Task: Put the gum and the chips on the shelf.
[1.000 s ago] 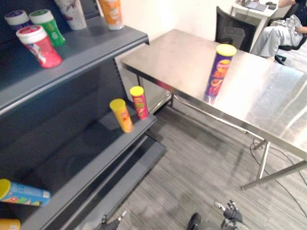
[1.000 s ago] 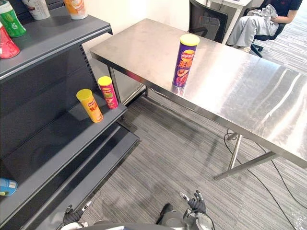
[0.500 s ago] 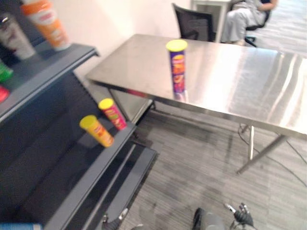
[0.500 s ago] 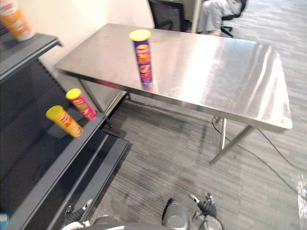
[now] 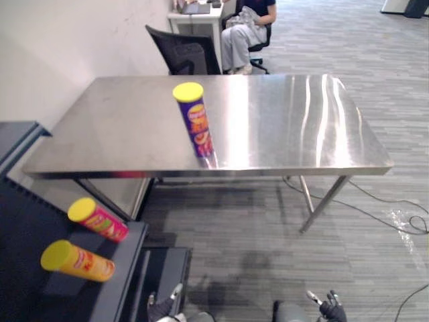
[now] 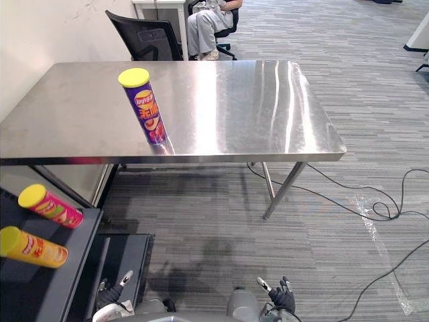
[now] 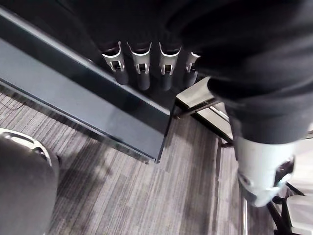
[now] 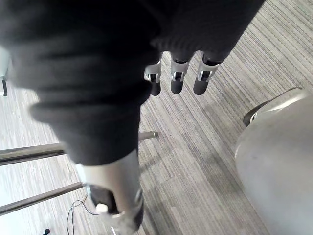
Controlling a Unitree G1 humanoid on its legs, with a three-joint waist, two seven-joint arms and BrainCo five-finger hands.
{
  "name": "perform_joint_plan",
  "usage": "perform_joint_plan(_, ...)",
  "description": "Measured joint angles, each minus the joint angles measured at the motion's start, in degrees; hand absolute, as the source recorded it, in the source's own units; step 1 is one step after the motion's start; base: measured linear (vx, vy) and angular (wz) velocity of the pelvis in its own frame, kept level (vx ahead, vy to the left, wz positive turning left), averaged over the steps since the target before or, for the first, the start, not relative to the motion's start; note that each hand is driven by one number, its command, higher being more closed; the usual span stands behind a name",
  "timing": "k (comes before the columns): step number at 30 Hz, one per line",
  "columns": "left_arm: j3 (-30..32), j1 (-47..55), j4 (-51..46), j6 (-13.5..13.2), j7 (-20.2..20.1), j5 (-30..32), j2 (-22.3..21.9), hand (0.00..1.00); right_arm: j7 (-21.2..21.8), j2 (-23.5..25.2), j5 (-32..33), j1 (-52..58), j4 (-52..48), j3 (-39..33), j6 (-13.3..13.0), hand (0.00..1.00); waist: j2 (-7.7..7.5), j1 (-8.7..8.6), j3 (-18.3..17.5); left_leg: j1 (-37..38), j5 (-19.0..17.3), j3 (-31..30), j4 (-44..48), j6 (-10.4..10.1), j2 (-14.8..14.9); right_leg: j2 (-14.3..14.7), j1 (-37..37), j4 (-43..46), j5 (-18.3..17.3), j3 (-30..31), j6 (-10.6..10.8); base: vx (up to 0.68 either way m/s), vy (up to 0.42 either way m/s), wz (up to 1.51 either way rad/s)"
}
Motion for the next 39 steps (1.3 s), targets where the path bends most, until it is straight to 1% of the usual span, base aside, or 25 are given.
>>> perform_joint_plan(3, -1.14, -0.14, 2.19, -0.04, 0.1, 0.0, 0.04, 0.0, -0.24, -0.11, 0.02, -0.74, 3.16, -1.43, -1.38, 0.0, 0.92, 0.04, -1.24, 1.88, 0.15, -0.11, -1.6, 0.24, -0.75, -0.2, 2.94, -4.45, 2.16, -0.37, 0.32, 0.19, 0.092, -0.19)
perform_joint_plan(5, -1.71, -0.19, 2.68, -0.08, 0.1, 0.01, 0.1, 0.0, -0.85, -0.11, 0.04, -1.41, 4.91, -2.04, -1.77, 0.0, 0.99, 0.03, -1.55, 2.83, 0.19, -0.14, -2.4, 0.3, -0.88, -0.11, 4.08, -6.26, 3.22, -0.67, 0.24, 0.1, 0.053, -0.17)
perform_joint_plan(8, -2.19, -0.18, 3.51, -0.13, 0.07, 0.07, 0.63, 0.0, -2.94, -0.13, 0.02, -1.76, 7.64, -3.34, -2.52, 0.0, 0.9, 0.05, -2.19, 3.32, 0.3, -0.62, -3.75, 0.47, -0.94, 0.24, 5.14, -9.82, 5.79, -2.16, -0.37, 0.04, 0.025, -0.17)
perform_joint_plan(10, -2.25, -0.31, 3.98, -0.2, 0.03, 0.06, 1.01, 0.0, -5.24, -0.07, -0.05, -1.73, 10.4, -5.23, -2.85, 0.0, 0.34, 0.08, -2.51, 3.25, 0.3, -1.32, -4.32, 0.47, -1.17, 0.22, 5.64, -12.03, 7.35, -2.76, -0.45, -0.02, 0.021, -0.08)
perform_joint_plan(13, -1.95, -0.27, 3.98, -0.2, -0.09, 0.06, 1.43, 0.0, -7.5, 0.05, 0.03, -1.48, 12.18, -7.28, -2.83, 0.0, -0.46, 0.11, -2.87, 3.31, 0.29, -1.38, -4.9, 0.47, -1.42, 0.05, 6.14, -13.82, 8.03, -3.77, -0.32, -0.06, 0.009, -0.07)
perform_joint_plan(16, -0.63, -0.07, 3.83, -0.18, -0.22, 0.15, 1.67, 0.0, -10.15, -0.34, 0.86, -1.78, 11.57, -12.85, -2.85, 0.0, -1.07, 0.18, -3.01, 3.48, 0.37, -1.33, -5.55, 0.6, -1.34, 0.1, 6.0, -14.9, 8.57, -4.05, -0.29, -0.14, -0.01, -0.08)
perform_joint_plan(17, 0.52, 0.21, 3.54, -0.16, -0.3, 0.23, 1.65, 0.0, -11.11, -0.76, 1.53, -1.78, 9.32, -15.95, -2.74, 0.0, -1.64, 0.35, -2.82, 3.66, 0.54, -1.24, -5.98, 0.82, -1.28, 0.1, 5.97, -15.22, 8.33, -4.21, -0.61, -0.12, -0.02, -0.1)
perform_joint_plan(18, 1.69, 1.21, 2.26, -0.17, -0.5, 0.57, 1.64, 0.0, -11.65, -1.63, 3.32, -1.6, 5.42, -18.66, -2.72, 0.0, -1.84, 0.37, -2.73, 3.78, 0.43, -0.98, -6.11, 0.64, -1.13, -0.05, 6.06, -15.51, 8.5, -5.18, -1.0, -0.12, -0.015, -0.14)
perform_joint_plan(19, 2.27, 1.79, 1.5, -0.17, -0.64, 1.16, 1.65, 0.0, -11.92, -2.18, 4.1, -1.59, 3.13, -20.08, -2.75, 0.0, -1.81, 0.37, -2.74, 3.93, 0.24, -0.79, -6.31, 0.32, -1.1, -0.14, 6.03, -15.58, 8.74, -5.59, -1.37, -0.09, -0.005, -0.21)
perform_joint_plan(21, 3.13, 3.7, -0.58, -0.2, -0.74, 2.25, 1.73, 0.0, -13.55, -5.19, 5.77, -1.69, -6.67, -24.67, -2.78, 0.0, -1.84, 0.38, -2.74, 4.18, 0.1, -0.52, -7.0, 0.48, -1.1, -0.45, 6.07, -15.63, 8.95, -6.55, -1.77, -0.07, -0.001, -0.15)
perform_joint_plan(22, 3.13, 4.06, -1.06, -0.22, -0.75, 2.25, 1.72, 0.0, -13.87, -5.84, 5.91, -1.67, -9.35, -25.74, -2.85, 0.0, -1.87, 0.37, -2.76, 4.15, 0.1, -0.58, -7.06, 0.48, -1.1, -0.47, 6.06, -15.65, 8.95, -6.71, -1.79, -0.04, -0.006, -0.01)
perform_joint_plan(23, 3.1, 4.82, -2.01, -0.16, -0.74, 2.24, 1.74, 0.0, -14.39, -7.09, 6.96, -1.67, -14.87, -27.14, -2.92, 0.0, -2.12, 0.37, -2.94, 4.17, 0.15, -0.93, -7.66, 0.4, -1.15, -0.56, 5.99, -15.72, 8.95, -7.1, -1.82, 0.01, -0.01, 0.07)
perform_joint_plan(24, 3.05, 5.49, -2.83, -0.11, -0.76, 2.26, 1.88, 0.0, -15.26, -7.99, 6.97, -1.67, -20.83, -27.84, -3.0, 0.0, -2.38, 0.35, -3.23, 4.0, 0.18, -1.27, -7.94, 0.35, -1.25, -0.63, 5.89, -15.71, 8.92, -7.79, -1.87, 0.02, -0.009, 0.08)
perform_joint_plan(25, 2.99, 5.81, -3.21, -0.09, -0.78, 2.26, 1.99, 0.0, -15.64, -8.46, 6.93, -1.67, -23.86, -27.87, -3.11, 0.0, -2.51, 0.36, -3.33, 3.93, 0.19, -1.37, -7.92, 0.34, -1.26, -0.64, 5.9, -15.67, 8.92, -8.25, -1.87, 0.04, -0.004, 0.09)
perform_joint_plan(27, 2.44, 7.3, -4.28, 0.05, -0.92, 2.61, 2.35, 0.0, -16.46, -9.42, 5.96, -1.94, -36.32, -27.69, -3.2, 0.0, -2.85, 0.48, -5.05, 3.04, 0.18, -1.68, -7.92, 0.33, -0.99, -0.41, 5.21, -15.53, 8.92, -9.08, -1.87, 0.07, -0.004, 0.08)
perform_joint_plan(28, 2.45, 7.37, -4.33, 0.09, -0.97, 2.98, 2.39, 0.0, -16.51, -9.55, 5.23, -2.38, -39.12, -27.58, -3.11, 0.0, -2.88, 0.51, -5.15, 3.19, 0.22, -1.81, -7.87, 0.26, -0.92, -0.36, 5.24, -15.5, 8.94, -9.28, -1.85, 0.15, -0.008, 0.07)
perform_joint_plan(29, 2.27, 7.67, -4.79, 0.45, -1.16, 4.15, 2.74, 0.0, -16.01, -10.12, 3.96, -3.54, -44.5, -26.6, -2.97, 0.0, -2.97, 0.56, -5.36, 3.17, 0.48, -2.22, -7.8, 0.13, -0.83, -0.24, 5.24, -15.44, 9.0, -9.51, -1.74, 0.14, -0.001, 0.03)
perform_joint_plan(30, 1.97, 7.78, -4.9, 0.48, -1.25, 4.6, 2.97, 0.0, -15.78, -10.53, 2.94, -4.21, -46.76, -25.83, -2.76, 0.0, -2.98, 0.56, -5.4, 3.17, 0.5, -2.26, -7.72, 0.15, -0.79, -0.17, 5.23, -15.41, 9.23, -9.53, -1.41, 0.17, 0.005, 0.0)
perform_joint_plan(31, 1.44, 7.79, -5.01, 0.49, -1.29, 5.94, 3.25, 0.0, -14.18, -11.52, -0.68, -5.45, -51.83, -23.39, -1.31, 0.0, -2.6, 0.48, -5.91, 3.16, 0.73, -2.59, -7.67, 0.24, -0.83, -0.03, 5.28, -15.46, 9.6, -9.55, -0.84, 0.13, 0.008, -0.03)
perform_joint_plan(32, 1.42, 7.81, -5.12, 0.49, -1.3, 6.35, 3.44, 0.0, -13.15, -11.93, -1.95, -5.98, -53.71, -22.03, -0.62, 0.0, -2.71, 0.51, -5.92, 3.14, 0.73, -2.84, -7.78, 0.24, -0.84, 0.04, 5.25, -15.54, 9.61, -9.6, -0.84, 0.12, 0.009, -0.03)
perform_joint_plan(34, 1.36, 7.78, -5.15, 0.51, -1.31, 6.75, 4.0, 0.0, -7.53, -13.67, -4.61, -8.45, -57.1, -16.92, 1.15, 0.0, -3.28, 0.52, -5.92, 3.13, 0.73, -3.48, -7.83, 0.24, -0.94, 0.11, 5.26, -15.67, 9.61, -9.78, -0.84, 0.09, 0.01, -0.02)
perform_joint_plan(35, 1.33, 7.75, -5.15, 0.51, -1.31, 6.75, 4.08, 0.0, -6.2, -14.03, -4.66, -8.95, -57.76, -15.77, 1.71, 0.0, -3.35, 0.53, -5.95, 3.1, 0.73, -3.87, -7.83, 0.24, -1.03, 0.08, 5.27, -15.71, 9.61, -9.82, -0.84, 0.07, 0.013, 0.02)
perform_joint_plan(36, 1.32, 7.66, -5.16, 0.49, -1.31, 6.76, 4.11, 0.0, -3.47, -14.5, -4.77, -9.84, -58.78, -13.69, 2.16, 0.0, -3.38, 0.53, -5.94, 2.98, 0.73, -4.87, -7.82, 0.24, -1.27, -0.07, 5.3, -15.71, 9.61, -9.98, -0.84, 0.04, 0.018, 0.05)
perform_joint_plan(37, 1.32, 7.62, -5.16, 0.49, -1.3, 6.76, 4.1, 0.0, -2.38, -14.7, -4.86, -10.26, -59.28, -12.63, 2.51, 0.0, -3.42, 0.53, -5.92, 2.85, 0.72, -5.04, -7.79, 0.26, -1.39, -0.19, 5.3, -15.71, 9.61, -10.11, -0.84, 0.05, 0.03, 0.17)
perform_joint_plan(39, 1.35, 7.14, -5.16, 0.46, -1.3, 6.76, 4.12, 0.0, 2.02, -16.11, -5.38, -11.39, -61.05, -9.06, 3.86, 0.0, -3.53, 0.5, -5.78, 1.92, 0.73, -7.16, -7.64, 0.3, -1.9, -0.62, 5.33, -15.71, 9.62, -11.53, -0.86, 0.03, 0.033, 0.27)
